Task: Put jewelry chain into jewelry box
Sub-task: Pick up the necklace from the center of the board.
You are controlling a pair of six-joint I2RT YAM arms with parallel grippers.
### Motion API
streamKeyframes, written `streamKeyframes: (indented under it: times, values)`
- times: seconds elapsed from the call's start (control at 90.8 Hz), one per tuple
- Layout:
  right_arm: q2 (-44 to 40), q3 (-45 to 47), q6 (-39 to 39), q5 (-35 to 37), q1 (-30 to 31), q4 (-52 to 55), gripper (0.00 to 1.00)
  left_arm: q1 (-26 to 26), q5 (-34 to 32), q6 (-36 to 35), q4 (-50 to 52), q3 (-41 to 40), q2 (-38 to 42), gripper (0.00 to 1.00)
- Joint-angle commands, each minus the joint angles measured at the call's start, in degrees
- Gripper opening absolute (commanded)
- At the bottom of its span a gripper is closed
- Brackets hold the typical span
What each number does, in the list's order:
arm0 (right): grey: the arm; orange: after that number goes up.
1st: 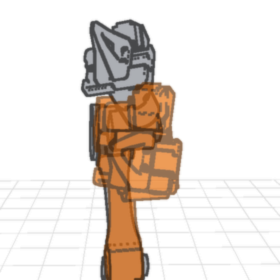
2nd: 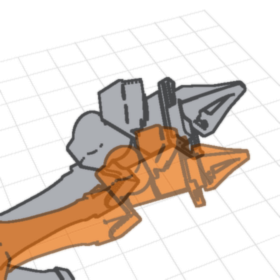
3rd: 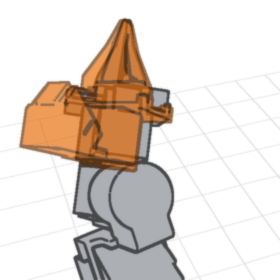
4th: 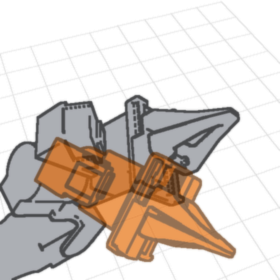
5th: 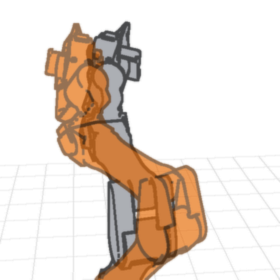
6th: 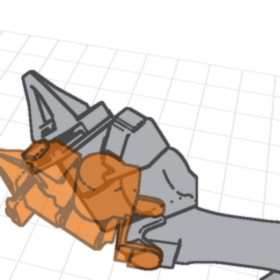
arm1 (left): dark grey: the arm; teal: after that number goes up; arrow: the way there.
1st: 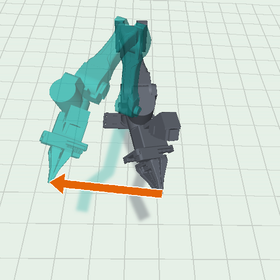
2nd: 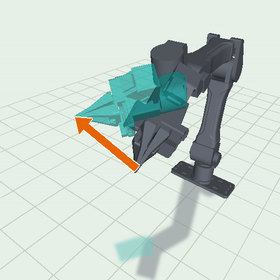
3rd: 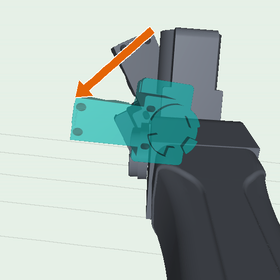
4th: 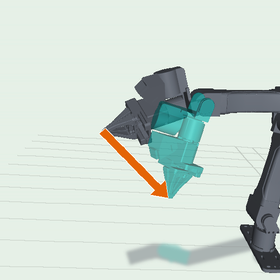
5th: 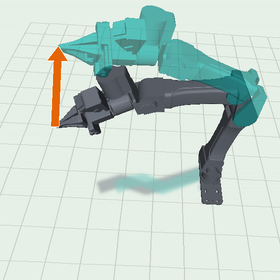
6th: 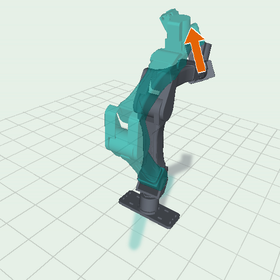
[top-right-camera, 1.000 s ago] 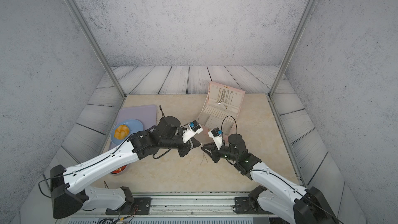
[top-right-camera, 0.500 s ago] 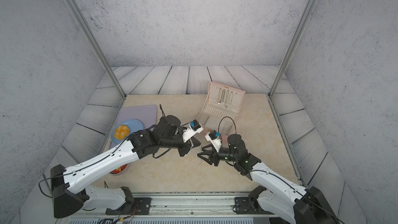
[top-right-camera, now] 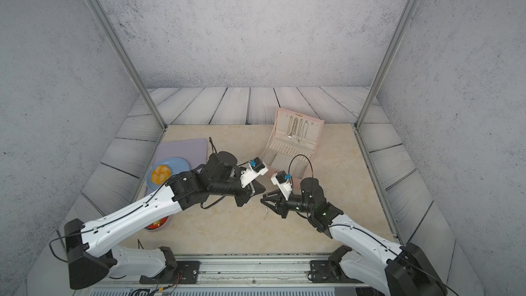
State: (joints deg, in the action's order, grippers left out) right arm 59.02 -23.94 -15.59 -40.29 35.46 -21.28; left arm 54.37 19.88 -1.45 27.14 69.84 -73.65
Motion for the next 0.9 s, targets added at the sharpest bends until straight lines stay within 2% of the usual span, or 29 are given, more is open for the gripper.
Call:
streamKeyframes:
  times: [0.0,0.462,0.572,0.892]
  values:
    - [0.92,0.95,0.56,1.21,0.38,-0.92,0.26,-0.45,-0.74,-0.22,-1.1,1.13,2.15,0.0]
    - [-2.33,2.28,0.12,5.49,0.36,-1.16,0.03,-0.49,-2.21,-0.08,-1.26,0.37,3.36,0.0]
    - [-3.77,2.37,0.13,9.22,0.31,0.43,0.0,-0.42,-3.76,0.33,-2.0,-0.75,4.6,0.0]
    - [-10.34,0.51,-2.6,23.44,0.31,7.39,0.0,-0.83,-6.27,2.95,-3.38,-7.51,7.85,0.0]
